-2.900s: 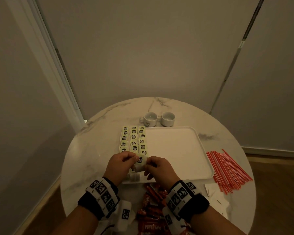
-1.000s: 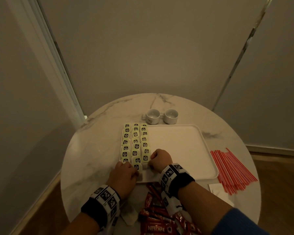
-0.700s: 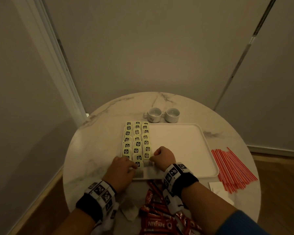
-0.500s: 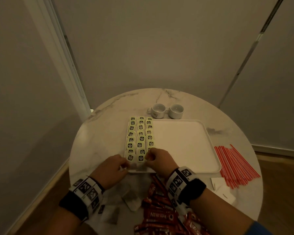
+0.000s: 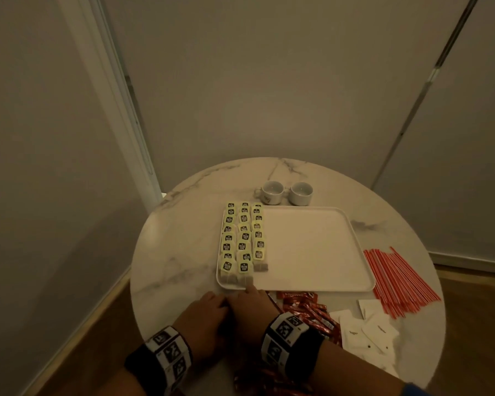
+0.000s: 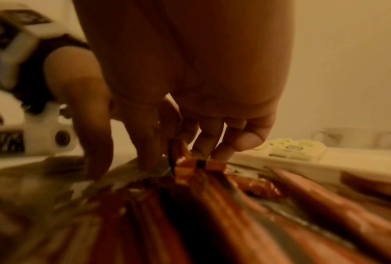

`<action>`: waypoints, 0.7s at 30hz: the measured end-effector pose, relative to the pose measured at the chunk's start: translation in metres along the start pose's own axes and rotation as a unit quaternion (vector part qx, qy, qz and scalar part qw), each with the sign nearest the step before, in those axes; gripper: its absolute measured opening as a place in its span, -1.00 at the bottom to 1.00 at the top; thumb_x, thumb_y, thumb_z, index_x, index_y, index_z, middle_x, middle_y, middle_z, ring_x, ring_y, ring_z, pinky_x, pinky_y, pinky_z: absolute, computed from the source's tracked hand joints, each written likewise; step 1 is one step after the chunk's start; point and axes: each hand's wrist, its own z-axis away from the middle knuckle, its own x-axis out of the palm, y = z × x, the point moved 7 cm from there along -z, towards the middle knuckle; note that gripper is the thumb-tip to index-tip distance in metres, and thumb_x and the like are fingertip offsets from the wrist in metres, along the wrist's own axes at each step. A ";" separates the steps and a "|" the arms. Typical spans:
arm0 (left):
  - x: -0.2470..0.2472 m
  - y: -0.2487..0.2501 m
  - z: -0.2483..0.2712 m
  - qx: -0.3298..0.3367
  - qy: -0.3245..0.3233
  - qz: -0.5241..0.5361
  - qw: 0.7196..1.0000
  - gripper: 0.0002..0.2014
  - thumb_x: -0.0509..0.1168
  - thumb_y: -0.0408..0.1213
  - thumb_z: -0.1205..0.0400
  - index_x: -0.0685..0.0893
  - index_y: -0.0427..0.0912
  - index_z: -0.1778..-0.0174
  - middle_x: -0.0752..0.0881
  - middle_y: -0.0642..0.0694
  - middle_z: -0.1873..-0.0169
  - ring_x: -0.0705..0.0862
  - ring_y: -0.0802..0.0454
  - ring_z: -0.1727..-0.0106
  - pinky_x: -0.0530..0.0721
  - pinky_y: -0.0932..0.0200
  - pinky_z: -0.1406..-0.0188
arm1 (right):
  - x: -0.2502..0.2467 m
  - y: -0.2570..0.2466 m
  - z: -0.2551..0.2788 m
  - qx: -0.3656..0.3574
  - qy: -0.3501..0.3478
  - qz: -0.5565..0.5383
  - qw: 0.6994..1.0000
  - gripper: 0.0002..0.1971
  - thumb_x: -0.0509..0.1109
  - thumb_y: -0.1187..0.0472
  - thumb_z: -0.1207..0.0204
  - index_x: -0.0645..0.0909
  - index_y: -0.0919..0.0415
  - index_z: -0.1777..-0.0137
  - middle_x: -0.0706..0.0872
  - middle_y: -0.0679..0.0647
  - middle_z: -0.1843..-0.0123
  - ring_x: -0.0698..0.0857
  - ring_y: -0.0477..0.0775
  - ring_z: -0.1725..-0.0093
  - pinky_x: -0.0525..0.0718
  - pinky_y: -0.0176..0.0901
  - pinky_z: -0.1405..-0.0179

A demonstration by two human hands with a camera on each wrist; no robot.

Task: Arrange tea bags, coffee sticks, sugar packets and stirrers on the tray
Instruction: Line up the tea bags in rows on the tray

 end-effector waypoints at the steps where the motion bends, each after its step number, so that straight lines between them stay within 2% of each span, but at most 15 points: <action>1: 0.001 0.002 0.000 -0.002 -0.004 -0.014 1.000 -0.39 0.18 0.11 -0.51 0.45 -0.05 -0.47 0.44 -0.03 -0.41 0.44 -0.07 -0.32 0.47 0.09 -0.26 | -0.001 0.005 0.000 0.021 -0.005 -0.020 1.000 -0.63 0.30 0.06 -0.57 0.49 0.12 -0.35 0.58 0.16 -0.33 0.50 0.30 -0.36 0.48 0.20 -0.34; 3: 0.000 0.008 -0.003 -0.003 -0.003 -0.043 0.999 -0.32 0.10 0.17 -0.48 0.38 -0.03 -0.52 0.40 -0.01 -0.45 0.46 -0.06 -0.31 0.47 0.09 -0.24 | -0.001 0.018 0.002 0.078 -0.027 -0.060 0.995 -0.62 0.29 0.06 -0.58 0.44 0.07 -0.38 0.52 0.20 -0.33 0.48 0.33 -0.34 0.47 0.20 -0.37; 6: -0.004 0.018 -0.006 0.010 0.001 -0.079 0.997 -0.53 0.17 0.02 -0.59 0.49 -0.11 -0.38 0.47 -0.07 -0.33 0.49 -0.09 -0.25 0.44 0.08 -0.15 | -0.005 0.036 0.001 0.108 0.012 -0.127 0.986 -0.77 0.28 0.05 -0.54 0.49 -0.08 -0.19 0.58 0.12 -0.24 0.51 0.25 -0.29 0.50 0.15 -0.33; 9: 0.001 0.015 -0.011 -0.012 -0.023 -0.081 0.996 -0.63 0.19 -0.03 -0.63 0.53 -0.15 -0.28 0.50 -0.12 -0.26 0.49 -0.09 -0.25 0.47 0.07 -0.18 | -0.013 0.047 0.003 0.112 0.040 -0.166 0.979 -0.79 0.28 0.16 -0.55 0.57 -0.02 -0.15 0.64 0.07 -0.25 0.51 0.15 -0.30 0.50 0.05 -0.35; 11: -0.002 0.007 -0.015 -0.047 -0.025 -0.034 0.998 -0.71 0.24 -0.03 -0.62 0.58 -0.12 -0.15 0.55 -0.11 -0.20 0.55 -0.06 -0.18 0.51 0.12 -0.12 | -0.019 0.054 0.005 0.116 0.061 -0.212 0.968 -0.78 0.31 0.21 -0.50 0.61 -0.02 -0.11 0.67 0.06 -0.22 0.57 0.12 -0.27 0.56 0.01 -0.33; 13: -0.012 -0.002 -0.017 -0.085 -0.010 0.055 0.995 -0.83 0.29 0.02 -0.59 0.55 0.00 0.15 0.61 -0.05 -0.02 0.60 0.01 -0.02 0.54 0.19 0.00 | -0.021 0.059 0.007 0.108 0.067 -0.255 0.959 -0.78 0.35 0.25 -0.47 0.63 0.03 -0.09 0.71 0.03 -0.15 0.64 0.06 -0.20 0.59 -0.18 -0.22; 15: -0.020 -0.014 -0.021 -0.104 -0.002 0.140 0.985 -0.77 0.33 0.06 -0.54 0.46 0.10 0.33 0.63 0.00 0.10 0.63 0.06 0.04 0.57 0.22 0.03 | -0.024 0.061 0.009 0.094 0.064 -0.287 0.951 -0.77 0.38 0.31 -0.47 0.63 0.06 -0.09 0.70 -0.06 -0.05 0.65 0.00 -0.11 0.54 -0.32 -0.08; 17: -0.034 -0.024 -0.023 -0.111 0.029 0.280 0.953 -0.79 0.36 0.11 -0.41 0.57 0.08 0.36 0.70 -0.02 0.22 0.66 0.09 0.16 0.61 0.18 0.10 | -0.031 0.060 0.011 0.077 0.070 -0.341 0.934 -0.75 0.41 0.32 -0.47 0.62 0.06 -0.11 0.66 -0.11 0.00 0.65 -0.03 -0.06 0.58 -0.32 -0.04; 18: -0.041 -0.026 -0.024 -0.117 0.046 0.363 0.923 -0.81 0.40 0.05 -0.38 0.63 0.03 0.35 0.70 -0.04 0.31 0.63 0.08 0.25 0.59 0.16 0.22 | -0.034 0.058 0.012 0.067 0.073 -0.374 0.922 -0.74 0.42 0.31 -0.47 0.62 0.07 -0.14 0.67 -0.09 -0.01 0.67 -0.04 -0.04 0.62 -0.29 -0.05; 20: -0.050 -0.029 -0.027 -0.140 0.061 0.518 0.842 -0.88 0.41 -0.19 -0.33 0.66 -0.14 0.32 0.64 -0.05 0.43 0.52 0.09 0.38 0.43 0.24 0.45 | -0.038 0.053 0.013 0.047 0.062 -0.459 0.885 -0.73 0.43 0.29 -0.48 0.62 0.09 -0.16 0.71 0.02 -0.06 0.70 0.01 -0.03 0.67 -0.18 -0.03; 21: -0.053 -0.028 -0.028 -0.143 0.062 0.577 0.801 -0.88 0.38 -0.26 -0.29 0.66 -0.19 0.31 0.62 -0.06 0.46 0.49 0.10 0.41 0.37 0.27 0.49 | -0.040 0.049 0.014 0.039 0.054 -0.510 0.857 -0.74 0.44 0.28 -0.47 0.61 0.11 -0.15 0.73 0.10 -0.07 0.72 0.07 -0.01 0.68 -0.13 0.06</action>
